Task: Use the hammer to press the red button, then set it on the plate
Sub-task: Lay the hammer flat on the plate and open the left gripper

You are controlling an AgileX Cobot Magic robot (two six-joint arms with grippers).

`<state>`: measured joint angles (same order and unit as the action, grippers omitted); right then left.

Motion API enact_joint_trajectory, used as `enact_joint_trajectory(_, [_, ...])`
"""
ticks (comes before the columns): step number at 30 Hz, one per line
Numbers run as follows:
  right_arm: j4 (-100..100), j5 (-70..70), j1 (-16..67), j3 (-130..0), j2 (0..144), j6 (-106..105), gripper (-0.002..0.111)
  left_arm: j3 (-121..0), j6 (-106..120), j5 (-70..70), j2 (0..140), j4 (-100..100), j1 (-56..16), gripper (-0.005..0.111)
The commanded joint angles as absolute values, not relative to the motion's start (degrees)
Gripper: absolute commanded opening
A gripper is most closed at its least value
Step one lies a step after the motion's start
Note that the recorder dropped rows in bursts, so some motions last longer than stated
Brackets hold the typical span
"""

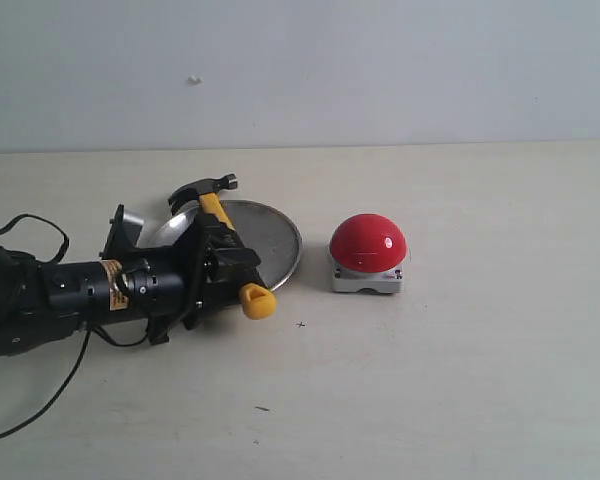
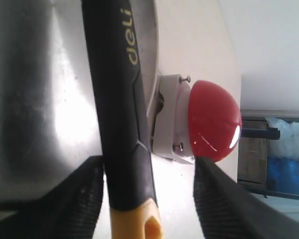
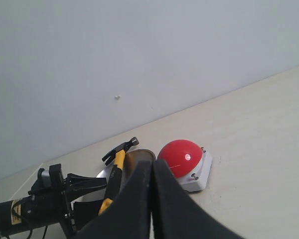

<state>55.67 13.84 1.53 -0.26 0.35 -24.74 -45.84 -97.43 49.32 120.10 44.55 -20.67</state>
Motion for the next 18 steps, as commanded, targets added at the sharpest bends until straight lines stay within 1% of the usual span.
enact_joint_trajectory(1, [55.51,13.61,1.32,0.0,0.0,-25.05,0.0,-44.14,-96.97,54.82,119.54,45.07,-20.53,0.054])
enact_joint_trajectory(11, [55.51,13.61,1.32,0.0,0.0,-25.05,0.0,-43.13,-96.03,57.4,115.85,46.37,-20.53,0.054])
enact_joint_trajectory(13, [55.51,13.61,1.32,0.0,0.0,-25.05,0.0,-43.24,-94.02,60.36,115.16,46.01,-20.53,0.054])
enact_joint_trajectory(16, [55.51,13.61,1.32,0.0,0.0,-25.05,0.0,-43.32,-91.07,68.73,115.02,46.01,-20.53,0.054])
enact_joint_trajectory(18, [55.51,13.61,1.32,0.0,0.0,-25.05,0.0,-43.32,-89.78,69.96,115.02,46.24,-20.53,0.054])
